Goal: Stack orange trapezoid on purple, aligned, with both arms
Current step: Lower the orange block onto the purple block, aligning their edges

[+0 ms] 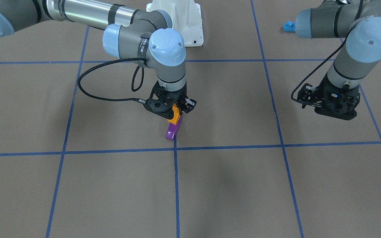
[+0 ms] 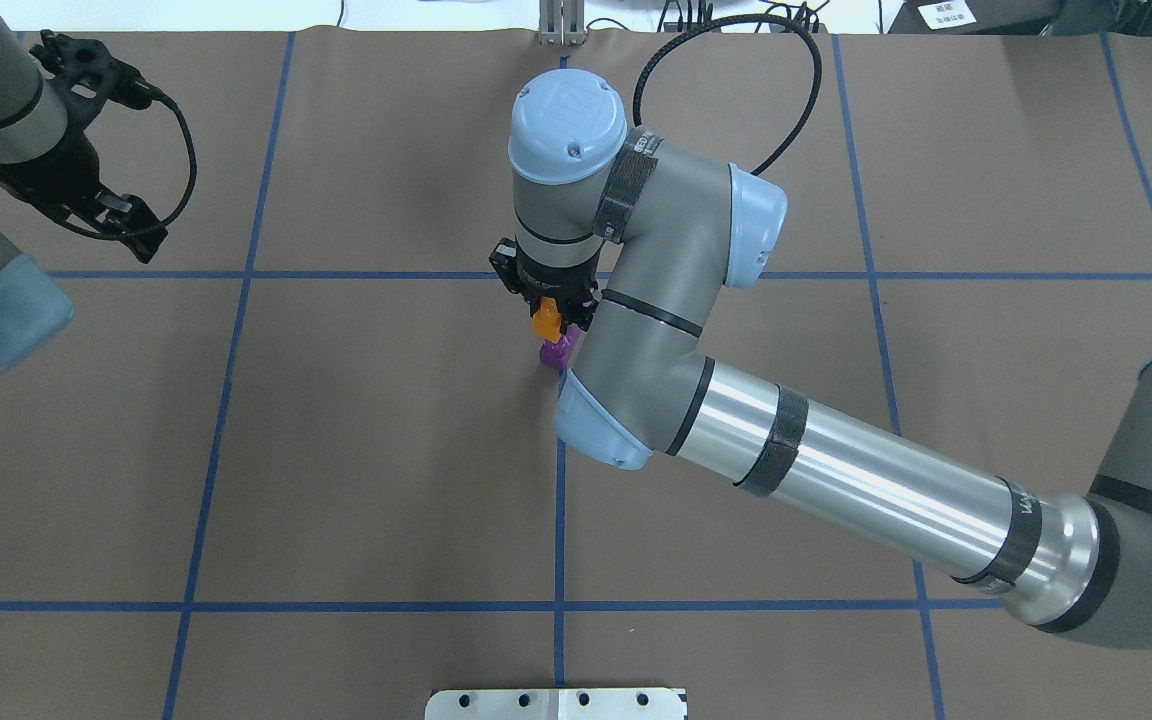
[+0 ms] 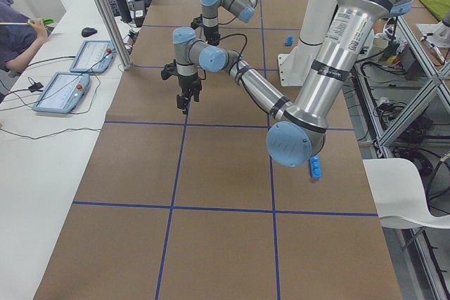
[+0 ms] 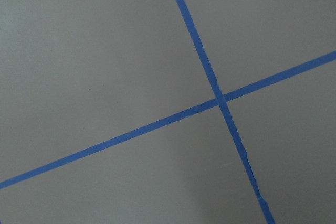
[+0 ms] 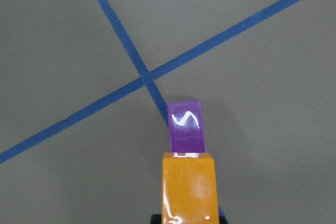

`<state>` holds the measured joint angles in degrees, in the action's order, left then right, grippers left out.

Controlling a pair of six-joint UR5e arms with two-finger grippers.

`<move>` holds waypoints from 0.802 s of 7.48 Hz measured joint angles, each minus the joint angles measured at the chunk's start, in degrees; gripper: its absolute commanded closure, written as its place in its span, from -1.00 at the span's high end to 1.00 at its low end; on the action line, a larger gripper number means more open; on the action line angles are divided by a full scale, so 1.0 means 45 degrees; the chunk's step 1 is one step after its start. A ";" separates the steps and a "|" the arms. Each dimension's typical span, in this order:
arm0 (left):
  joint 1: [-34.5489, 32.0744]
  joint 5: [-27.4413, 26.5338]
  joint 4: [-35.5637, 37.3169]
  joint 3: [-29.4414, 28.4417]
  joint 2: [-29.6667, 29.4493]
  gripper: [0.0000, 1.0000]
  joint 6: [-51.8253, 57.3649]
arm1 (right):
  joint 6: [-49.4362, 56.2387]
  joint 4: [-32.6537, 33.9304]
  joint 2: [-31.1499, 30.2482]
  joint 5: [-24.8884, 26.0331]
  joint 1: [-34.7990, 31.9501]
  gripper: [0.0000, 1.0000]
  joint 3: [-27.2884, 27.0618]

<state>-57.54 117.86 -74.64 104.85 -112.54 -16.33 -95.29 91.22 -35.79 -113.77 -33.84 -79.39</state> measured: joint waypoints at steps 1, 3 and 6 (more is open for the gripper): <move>0.0005 0.0000 -0.0008 -0.0009 0.0005 1.00 0.0003 | -0.0146 -0.0029 -0.0014 0.0023 0.0023 -1.00 0.0041; 0.0024 0.0000 -0.0014 -0.0036 0.0007 1.00 -0.0003 | -0.0269 -0.0069 -0.0030 0.0220 0.0055 -1.00 0.0082; 0.0031 0.0000 -0.0015 -0.0056 0.0013 1.00 -0.0005 | -0.0242 -0.0122 -0.0043 0.0391 0.0083 -1.00 0.0102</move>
<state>-57.40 117.86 -74.71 104.60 -112.48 -16.35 -96.38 90.67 -35.99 -112.01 -33.46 -78.93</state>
